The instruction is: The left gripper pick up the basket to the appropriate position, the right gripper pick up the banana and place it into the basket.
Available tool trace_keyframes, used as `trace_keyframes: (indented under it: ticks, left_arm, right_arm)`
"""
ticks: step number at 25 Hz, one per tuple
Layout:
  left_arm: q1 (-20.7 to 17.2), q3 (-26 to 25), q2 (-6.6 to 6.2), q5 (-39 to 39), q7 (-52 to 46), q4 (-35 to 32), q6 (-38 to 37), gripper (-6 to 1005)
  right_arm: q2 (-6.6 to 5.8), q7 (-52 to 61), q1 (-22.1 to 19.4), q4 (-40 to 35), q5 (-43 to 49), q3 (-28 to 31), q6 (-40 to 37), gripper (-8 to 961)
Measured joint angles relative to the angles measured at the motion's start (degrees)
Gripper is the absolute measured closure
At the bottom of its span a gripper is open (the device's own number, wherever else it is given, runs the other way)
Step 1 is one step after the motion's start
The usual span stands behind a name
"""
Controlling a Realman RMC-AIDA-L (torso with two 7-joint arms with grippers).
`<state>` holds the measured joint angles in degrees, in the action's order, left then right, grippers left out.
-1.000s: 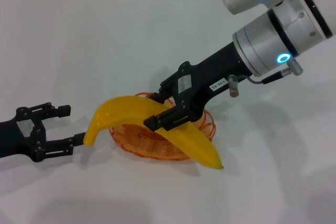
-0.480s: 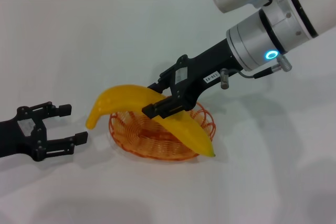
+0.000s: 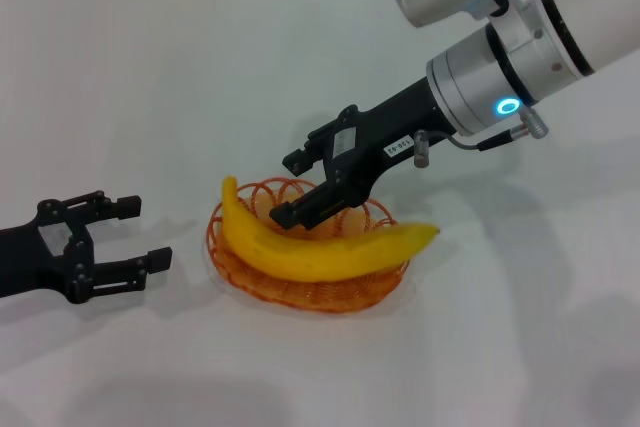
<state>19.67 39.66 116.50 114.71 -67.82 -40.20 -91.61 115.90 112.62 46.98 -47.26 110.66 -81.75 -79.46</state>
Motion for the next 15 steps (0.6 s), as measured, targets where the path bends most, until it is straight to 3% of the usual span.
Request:
trace_keyframes:
  ticks: [4,15]
  left_arm:
    - [-0.14,-0.02,-0.06,0.03,0.12,0.02,0.03,169]
    - [-0.82,-0.01,-0.14,0.08,0.2,0.04,0.03,169]
  right_arm:
    - [-0.1,0.0,0.05,-0.18,-0.04,0.12,0.05,183]
    - [-0.68,-0.02,-0.97,-1.39,-0.19,1.21,-3.51,184]
